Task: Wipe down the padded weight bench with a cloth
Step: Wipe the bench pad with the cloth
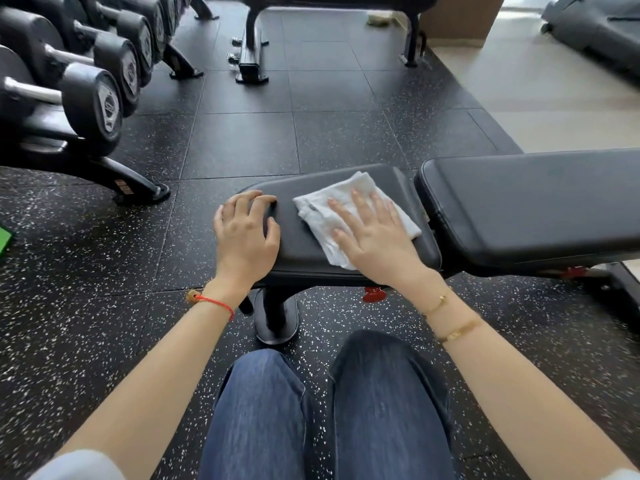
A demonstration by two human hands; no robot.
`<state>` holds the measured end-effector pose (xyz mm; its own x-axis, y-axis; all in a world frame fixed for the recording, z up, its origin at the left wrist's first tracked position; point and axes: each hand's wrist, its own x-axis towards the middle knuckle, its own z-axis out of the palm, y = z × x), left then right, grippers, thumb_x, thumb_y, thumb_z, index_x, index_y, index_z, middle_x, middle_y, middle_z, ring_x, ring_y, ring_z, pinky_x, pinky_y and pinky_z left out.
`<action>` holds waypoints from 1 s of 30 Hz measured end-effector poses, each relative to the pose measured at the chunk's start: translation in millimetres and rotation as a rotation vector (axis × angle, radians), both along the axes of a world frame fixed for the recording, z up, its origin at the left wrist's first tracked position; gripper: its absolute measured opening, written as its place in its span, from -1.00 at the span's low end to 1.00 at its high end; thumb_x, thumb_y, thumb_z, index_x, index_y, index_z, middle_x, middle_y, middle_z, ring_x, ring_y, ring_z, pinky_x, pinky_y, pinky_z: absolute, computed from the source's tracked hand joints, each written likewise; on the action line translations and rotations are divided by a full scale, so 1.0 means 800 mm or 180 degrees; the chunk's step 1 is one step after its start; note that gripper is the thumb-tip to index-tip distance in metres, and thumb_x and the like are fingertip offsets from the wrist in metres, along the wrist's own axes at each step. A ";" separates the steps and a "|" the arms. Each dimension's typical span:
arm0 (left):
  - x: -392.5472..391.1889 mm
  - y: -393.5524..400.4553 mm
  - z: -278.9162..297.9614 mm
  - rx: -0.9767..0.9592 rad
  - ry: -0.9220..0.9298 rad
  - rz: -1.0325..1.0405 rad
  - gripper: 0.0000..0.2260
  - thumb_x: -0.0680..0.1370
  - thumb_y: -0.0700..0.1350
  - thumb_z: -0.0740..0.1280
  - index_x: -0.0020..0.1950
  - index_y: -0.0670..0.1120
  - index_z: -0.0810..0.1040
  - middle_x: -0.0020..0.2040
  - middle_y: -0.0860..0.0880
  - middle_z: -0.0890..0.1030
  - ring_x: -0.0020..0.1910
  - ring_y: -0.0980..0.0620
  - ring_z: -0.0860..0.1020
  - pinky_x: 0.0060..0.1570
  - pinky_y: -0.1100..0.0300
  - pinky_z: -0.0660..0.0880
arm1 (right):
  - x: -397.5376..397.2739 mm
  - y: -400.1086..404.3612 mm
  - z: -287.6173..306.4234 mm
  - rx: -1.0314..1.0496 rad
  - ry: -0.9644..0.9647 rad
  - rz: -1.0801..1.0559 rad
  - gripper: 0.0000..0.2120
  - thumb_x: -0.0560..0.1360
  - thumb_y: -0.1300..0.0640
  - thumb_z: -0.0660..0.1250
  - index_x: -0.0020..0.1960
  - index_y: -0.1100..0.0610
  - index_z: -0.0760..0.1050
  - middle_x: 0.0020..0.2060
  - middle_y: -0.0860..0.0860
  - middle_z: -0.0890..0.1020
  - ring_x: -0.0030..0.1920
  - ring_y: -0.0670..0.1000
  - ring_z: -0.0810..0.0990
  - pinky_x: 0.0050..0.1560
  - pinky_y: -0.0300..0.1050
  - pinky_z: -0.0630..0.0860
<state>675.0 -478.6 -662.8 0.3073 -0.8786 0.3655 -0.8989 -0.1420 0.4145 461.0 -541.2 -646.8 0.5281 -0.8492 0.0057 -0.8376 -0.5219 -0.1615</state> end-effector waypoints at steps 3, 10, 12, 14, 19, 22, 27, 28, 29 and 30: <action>0.000 0.000 0.000 -0.0020 0.0008 -0.0009 -0.68 0.57 -0.11 0.24 0.32 -0.06 0.50 0.35 -0.05 0.46 0.40 -0.10 0.33 0.44 -0.14 0.16 | -0.031 -0.022 0.001 0.0059 0.0024 -0.0430 -0.49 0.64 -0.24 -0.13 0.56 -0.29 -0.13 0.60 0.03 -0.11 0.58 0.13 -0.22 0.53 0.11 -0.28; -0.003 -0.001 0.001 0.0005 0.0010 0.0018 -0.69 0.56 -0.11 0.23 0.31 -0.05 0.49 0.35 -0.04 0.45 0.40 -0.10 0.33 0.45 -0.12 0.15 | 0.002 -0.086 0.007 0.0363 0.0056 -0.0820 -0.47 0.63 -0.25 -0.12 0.57 -0.26 -0.10 0.60 0.03 -0.14 0.57 0.22 -0.21 0.51 0.19 -0.29; -0.003 0.000 0.000 -0.0001 0.0022 0.0033 -0.69 0.56 -0.12 0.24 0.30 -0.05 0.49 0.35 -0.04 0.46 0.39 -0.10 0.33 0.44 -0.13 0.16 | 0.011 -0.069 0.007 0.0261 0.0116 -0.0565 -0.47 0.63 -0.25 -0.14 0.58 -0.25 -0.10 0.60 0.03 -0.14 0.57 0.20 -0.24 0.51 0.18 -0.32; -0.003 0.000 0.000 -0.0022 0.0011 0.0021 -0.69 0.55 -0.12 0.24 0.29 -0.05 0.50 0.34 -0.04 0.46 0.38 -0.10 0.34 0.43 -0.13 0.17 | 0.008 -0.040 0.002 0.0107 0.0108 -0.0301 -0.47 0.63 -0.24 -0.15 0.58 -0.25 -0.12 0.60 0.03 -0.14 0.57 0.17 -0.27 0.51 0.17 -0.34; -0.002 0.001 0.000 -0.0026 -0.0037 -0.0019 -0.68 0.55 -0.12 0.23 0.30 -0.07 0.50 0.34 -0.06 0.47 0.38 -0.12 0.35 0.43 -0.14 0.19 | -0.046 0.018 -0.011 -0.0094 -0.0105 -0.0175 -0.48 0.62 -0.25 -0.19 0.55 -0.31 -0.18 0.60 -0.01 -0.12 0.58 0.07 -0.24 0.54 0.11 -0.29; -0.001 0.001 -0.001 0.0013 -0.0084 -0.0022 -0.67 0.55 -0.10 0.21 0.31 -0.08 0.49 0.35 -0.07 0.46 0.39 -0.12 0.34 0.43 -0.13 0.18 | -0.071 0.006 -0.009 0.0098 -0.0188 -0.0592 -0.50 0.63 -0.22 -0.14 0.55 -0.30 -0.13 0.60 0.03 -0.09 0.58 0.14 -0.17 0.54 0.13 -0.22; -0.005 0.000 0.001 0.0057 -0.0090 0.0015 -0.67 0.56 -0.11 0.22 0.32 -0.08 0.48 0.36 -0.06 0.45 0.40 -0.11 0.33 0.45 -0.12 0.17 | -0.034 -0.067 0.009 0.0459 -0.0204 -0.0880 -0.49 0.65 -0.19 -0.08 0.58 -0.23 -0.07 0.60 0.07 -0.13 0.57 0.23 -0.17 0.53 0.16 -0.22; -0.005 0.000 0.001 0.0060 -0.0088 0.0011 -0.68 0.57 -0.12 0.23 0.32 -0.08 0.48 0.37 -0.06 0.45 0.40 -0.11 0.33 0.44 -0.13 0.17 | -0.019 -0.077 0.013 0.0454 -0.0126 -0.0828 -0.48 0.65 -0.20 -0.10 0.58 -0.23 -0.08 0.60 0.06 -0.14 0.57 0.22 -0.20 0.53 0.17 -0.24; -0.004 0.000 0.001 0.0063 -0.0086 0.0007 -0.68 0.57 -0.12 0.23 0.32 -0.08 0.48 0.36 -0.06 0.45 0.40 -0.11 0.33 0.44 -0.13 0.17 | -0.005 -0.080 0.016 0.0424 -0.0047 -0.0743 -0.48 0.65 -0.21 -0.11 0.59 -0.22 -0.08 0.60 0.05 -0.15 0.57 0.20 -0.23 0.53 0.18 -0.26; -0.004 0.000 0.001 0.0064 -0.0085 0.0006 -0.68 0.57 -0.12 0.23 0.32 -0.07 0.48 0.36 -0.06 0.45 0.39 -0.11 0.33 0.44 -0.13 0.17 | 0.008 -0.078 0.018 0.0382 0.0007 -0.0628 -0.48 0.65 -0.21 -0.12 0.59 -0.21 -0.09 0.60 0.04 -0.16 0.57 0.18 -0.25 0.52 0.18 -0.28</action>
